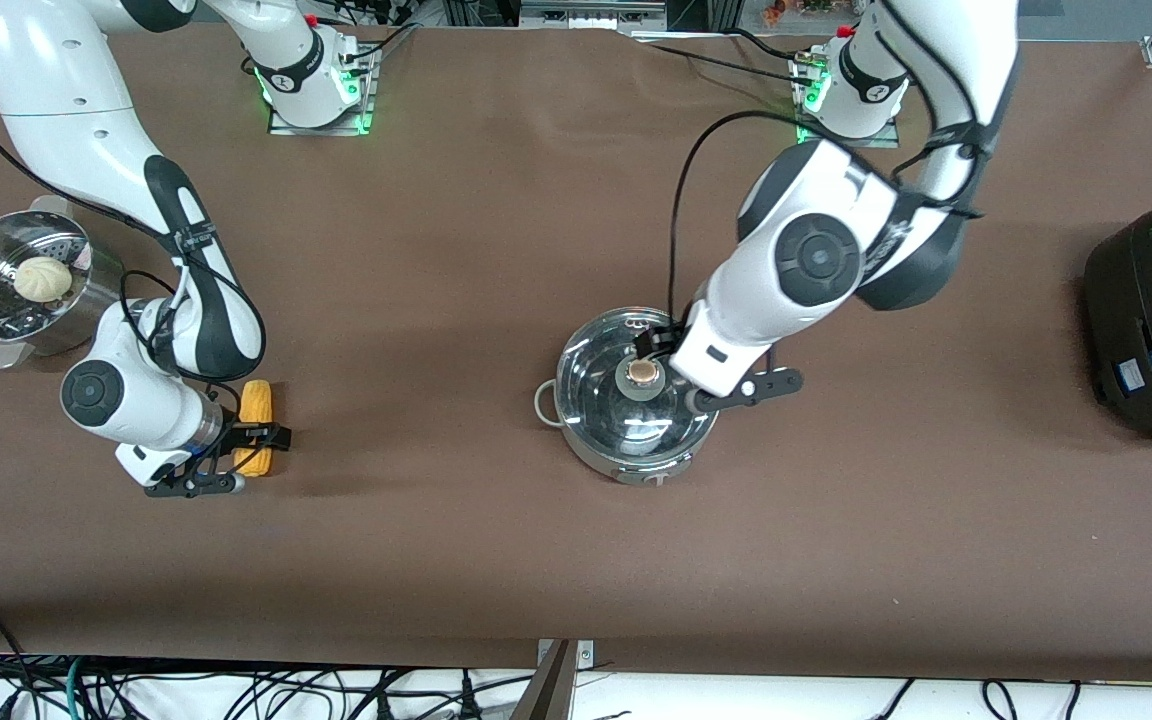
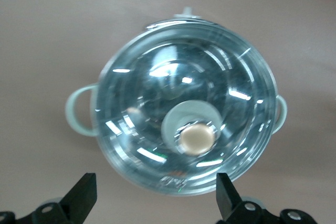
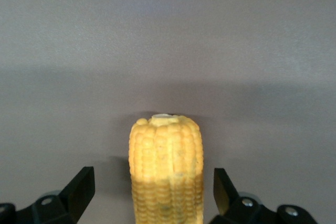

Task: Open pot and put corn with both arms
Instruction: 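Grasp the corn with the right gripper while the left gripper grasps the knob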

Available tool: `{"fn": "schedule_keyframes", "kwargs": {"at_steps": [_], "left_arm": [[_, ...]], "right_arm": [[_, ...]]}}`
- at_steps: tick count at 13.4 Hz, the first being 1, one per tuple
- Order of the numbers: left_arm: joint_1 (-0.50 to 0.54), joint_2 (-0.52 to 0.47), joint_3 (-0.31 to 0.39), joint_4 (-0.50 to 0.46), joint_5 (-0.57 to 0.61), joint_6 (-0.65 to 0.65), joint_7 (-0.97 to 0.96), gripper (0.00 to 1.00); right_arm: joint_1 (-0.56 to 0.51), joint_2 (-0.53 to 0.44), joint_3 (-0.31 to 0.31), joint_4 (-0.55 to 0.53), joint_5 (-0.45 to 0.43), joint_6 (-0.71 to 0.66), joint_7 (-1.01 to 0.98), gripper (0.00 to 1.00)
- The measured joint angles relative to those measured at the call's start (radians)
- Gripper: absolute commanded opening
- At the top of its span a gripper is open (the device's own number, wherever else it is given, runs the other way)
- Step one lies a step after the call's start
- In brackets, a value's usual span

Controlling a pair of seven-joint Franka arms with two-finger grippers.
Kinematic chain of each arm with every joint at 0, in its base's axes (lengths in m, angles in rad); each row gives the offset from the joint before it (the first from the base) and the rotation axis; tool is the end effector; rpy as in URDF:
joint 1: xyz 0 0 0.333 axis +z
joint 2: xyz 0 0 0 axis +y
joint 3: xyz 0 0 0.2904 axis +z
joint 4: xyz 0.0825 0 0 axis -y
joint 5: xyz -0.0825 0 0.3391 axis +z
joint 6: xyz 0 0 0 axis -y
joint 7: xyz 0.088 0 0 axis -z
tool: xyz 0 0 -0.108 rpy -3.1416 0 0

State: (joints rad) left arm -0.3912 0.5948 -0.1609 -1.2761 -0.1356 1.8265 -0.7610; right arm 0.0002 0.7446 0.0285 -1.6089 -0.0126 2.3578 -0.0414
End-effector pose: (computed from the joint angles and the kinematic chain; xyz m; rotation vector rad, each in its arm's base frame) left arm 0.5706 -0.3363 0.3995 2.9519 0.4031 -0.2455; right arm 0.6444 0.0160 0.2025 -3.1292 -0.1118 -0.0073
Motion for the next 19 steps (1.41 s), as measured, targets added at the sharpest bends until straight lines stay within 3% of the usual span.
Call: {"fn": "schedule_keyframes", "kwargs": {"at_steps": [4,5,7,8,9,11,17,19], "left_arm": [[-0.04,0.052,0.002,0.003,0.041,0.05,-0.042,1.0],[-0.047,0.06,0.002,0.003,0.045,0.057,-0.054,1.0],[-0.055,0.076,0.003,0.003,0.047,0.089,-0.07,0.97],[-0.059,0.083,0.004,0.004,0.048,0.102,-0.077,0.95],[-0.062,0.09,0.005,0.004,0.048,0.109,-0.079,0.94],[-0.063,0.098,0.006,0.004,0.058,0.12,-0.081,0.9],[-0.063,0.105,0.008,0.007,0.062,0.121,-0.081,0.65],[-0.063,0.109,0.008,0.008,0.063,0.121,-0.081,0.48]], "right_arm": [[0.0,0.0,0.0,-0.009,0.0,0.01,0.0,1.0],[0.0,0.0,0.0,-0.009,0.0,0.01,0.0,0.95],[0.0,0.0,0.0,-0.01,0.0,0.01,0.0,0.38],[0.0,0.0,0.0,-0.01,0.0,0.01,-0.001,0.22],[0.0,0.0,0.0,-0.011,0.0,0.01,-0.001,0.17],[0.0,0.0,0.0,-0.012,0.0,0.01,-0.002,0.17],[0.001,-0.009,0.01,0.003,0.0,-0.022,-0.003,0.17],[0.002,-0.028,0.011,0.015,0.0,-0.05,-0.003,0.17]]}}
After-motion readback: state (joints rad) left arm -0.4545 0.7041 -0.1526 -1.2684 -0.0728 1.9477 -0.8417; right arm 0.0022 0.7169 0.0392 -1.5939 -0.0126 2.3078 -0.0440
